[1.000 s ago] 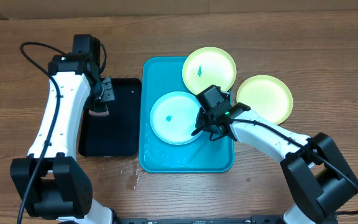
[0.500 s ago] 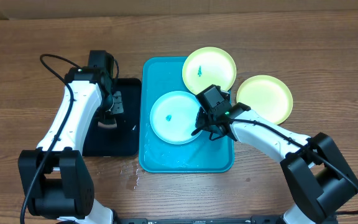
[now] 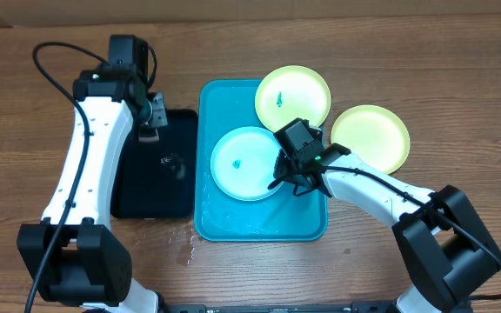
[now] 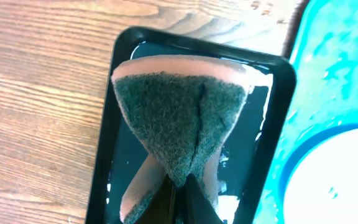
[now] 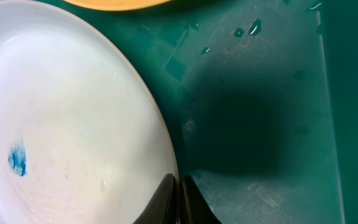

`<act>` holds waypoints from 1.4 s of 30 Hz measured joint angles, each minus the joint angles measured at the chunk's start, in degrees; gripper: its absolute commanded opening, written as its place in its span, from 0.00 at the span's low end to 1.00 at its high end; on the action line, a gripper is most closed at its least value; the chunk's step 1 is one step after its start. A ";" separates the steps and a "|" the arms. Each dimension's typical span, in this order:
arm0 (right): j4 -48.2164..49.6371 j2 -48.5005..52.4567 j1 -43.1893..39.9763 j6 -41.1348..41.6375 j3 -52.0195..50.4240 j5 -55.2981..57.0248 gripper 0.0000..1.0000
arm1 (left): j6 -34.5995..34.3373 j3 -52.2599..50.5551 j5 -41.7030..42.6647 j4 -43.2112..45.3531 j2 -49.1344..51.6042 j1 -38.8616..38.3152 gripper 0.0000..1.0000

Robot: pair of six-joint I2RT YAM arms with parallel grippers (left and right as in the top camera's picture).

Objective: Clean dirty plates on tray and stack at the side
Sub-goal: 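Lift the sponge with the left gripper and carry it toward the blue plate, then press the sponge onto the blue plate while the right gripper holds the rim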

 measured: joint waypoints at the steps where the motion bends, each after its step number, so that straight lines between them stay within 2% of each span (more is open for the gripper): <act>1: 0.00 0.00 0.00 -0.02 0.00 -0.04 0.04 | 0.00 0.07 0.17 -0.11 0.00 -0.42 0.04; 10: -0.07 0.00 0.00 0.02 0.00 -2.71 0.04 | 0.42 -2.34 13.33 4.00 0.00 -10.45 0.04; 14: -0.33 0.00 0.00 0.00 0.00 -4.22 0.04 | 0.35 -6.05 16.26 7.54 0.00 -15.93 0.04; 19: -0.44 0.00 0.00 0.02 0.00 -4.61 0.05 | -0.46 -11.96 17.27 12.17 0.00 -20.11 0.04; 23: -0.46 0.00 0.00 -0.07 0.00 -4.61 0.18 | -0.98 -14.58 16.04 13.38 0.00 -20.50 0.04; 26: -0.39 0.00 0.00 -0.02 0.00 -4.20 0.22 | -1.62 -14.73 14.56 14.29 0.00 -20.46 0.04; 30: 0.02 0.00 0.00 0.04 0.00 -4.00 0.21 | -1.79 -14.80 13.46 15.30 0.00 -20.48 0.04; 34: 0.44 0.00 0.00 -0.24 0.00 -3.98 0.04 | -1.81 -16.06 13.14 15.96 0.00 -20.48 0.04; 40: 0.39 0.00 0.00 0.00 -0.02 -3.78 0.04 | -1.79 -17.75 13.03 16.11 0.02 -20.48 0.04; 42: 0.39 0.00 0.00 0.07 -0.02 -3.80 0.12 | -1.81 -17.86 13.03 16.28 0.02 -20.48 0.04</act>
